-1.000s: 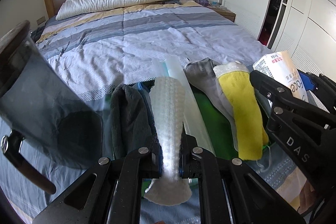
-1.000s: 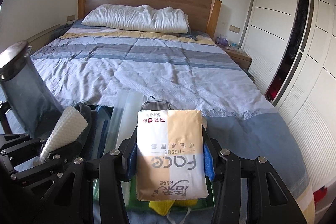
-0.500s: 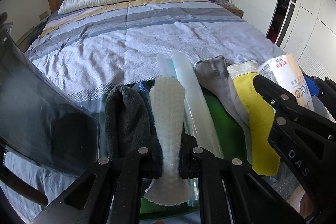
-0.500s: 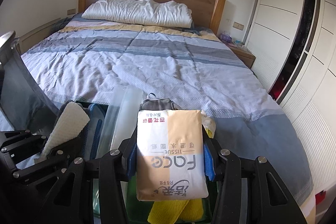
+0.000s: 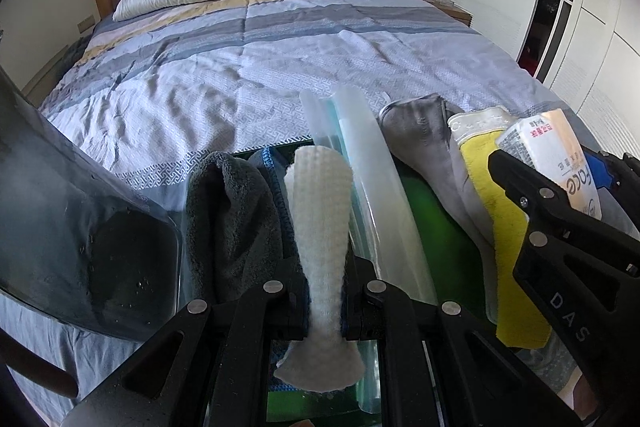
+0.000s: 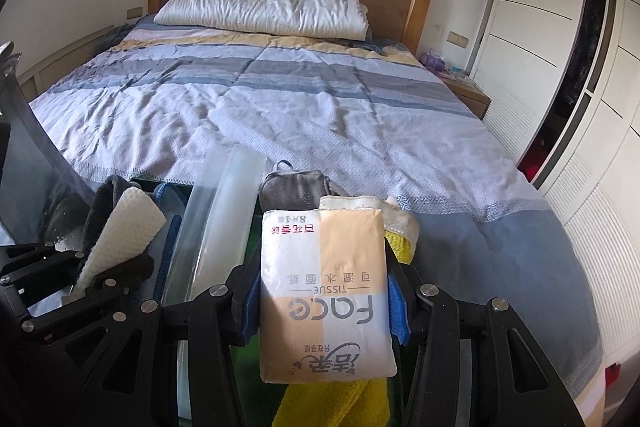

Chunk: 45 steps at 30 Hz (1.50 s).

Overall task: Organize soft objects
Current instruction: 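Lower the white towel and tissue pack into the green tray with both tools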

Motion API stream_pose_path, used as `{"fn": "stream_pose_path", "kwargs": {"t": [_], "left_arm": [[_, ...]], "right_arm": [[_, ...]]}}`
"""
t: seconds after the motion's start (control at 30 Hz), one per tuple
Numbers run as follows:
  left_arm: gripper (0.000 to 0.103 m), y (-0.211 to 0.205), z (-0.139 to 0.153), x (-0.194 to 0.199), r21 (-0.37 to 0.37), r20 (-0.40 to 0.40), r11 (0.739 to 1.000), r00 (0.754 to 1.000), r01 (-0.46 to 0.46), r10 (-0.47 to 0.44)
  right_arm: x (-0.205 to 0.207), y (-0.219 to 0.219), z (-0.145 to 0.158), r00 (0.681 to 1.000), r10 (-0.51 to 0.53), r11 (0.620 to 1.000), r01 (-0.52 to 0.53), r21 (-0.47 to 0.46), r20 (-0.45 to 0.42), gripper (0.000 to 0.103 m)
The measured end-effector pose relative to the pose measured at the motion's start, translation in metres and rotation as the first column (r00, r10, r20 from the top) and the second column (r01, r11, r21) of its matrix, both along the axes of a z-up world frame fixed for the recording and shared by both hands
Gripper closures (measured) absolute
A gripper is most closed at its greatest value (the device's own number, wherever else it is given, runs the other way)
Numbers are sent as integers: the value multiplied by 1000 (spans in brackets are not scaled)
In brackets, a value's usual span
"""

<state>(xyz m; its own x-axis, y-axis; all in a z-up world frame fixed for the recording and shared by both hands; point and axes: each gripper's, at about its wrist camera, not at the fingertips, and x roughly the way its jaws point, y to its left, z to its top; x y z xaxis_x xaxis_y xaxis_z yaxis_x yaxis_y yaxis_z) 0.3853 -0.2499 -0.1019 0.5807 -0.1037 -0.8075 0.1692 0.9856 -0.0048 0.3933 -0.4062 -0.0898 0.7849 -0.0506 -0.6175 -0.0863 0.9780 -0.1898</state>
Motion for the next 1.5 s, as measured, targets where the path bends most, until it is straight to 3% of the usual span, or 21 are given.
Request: {"fn": "stream_pose_path", "kwargs": {"t": [1.5], "left_arm": [[95, -3, -32, 13, -9, -76, 1000, 997, -22, 21]], "right_arm": [[36, -2, -32, 996, -1, 1000, -1, -17, -93, 54]]}}
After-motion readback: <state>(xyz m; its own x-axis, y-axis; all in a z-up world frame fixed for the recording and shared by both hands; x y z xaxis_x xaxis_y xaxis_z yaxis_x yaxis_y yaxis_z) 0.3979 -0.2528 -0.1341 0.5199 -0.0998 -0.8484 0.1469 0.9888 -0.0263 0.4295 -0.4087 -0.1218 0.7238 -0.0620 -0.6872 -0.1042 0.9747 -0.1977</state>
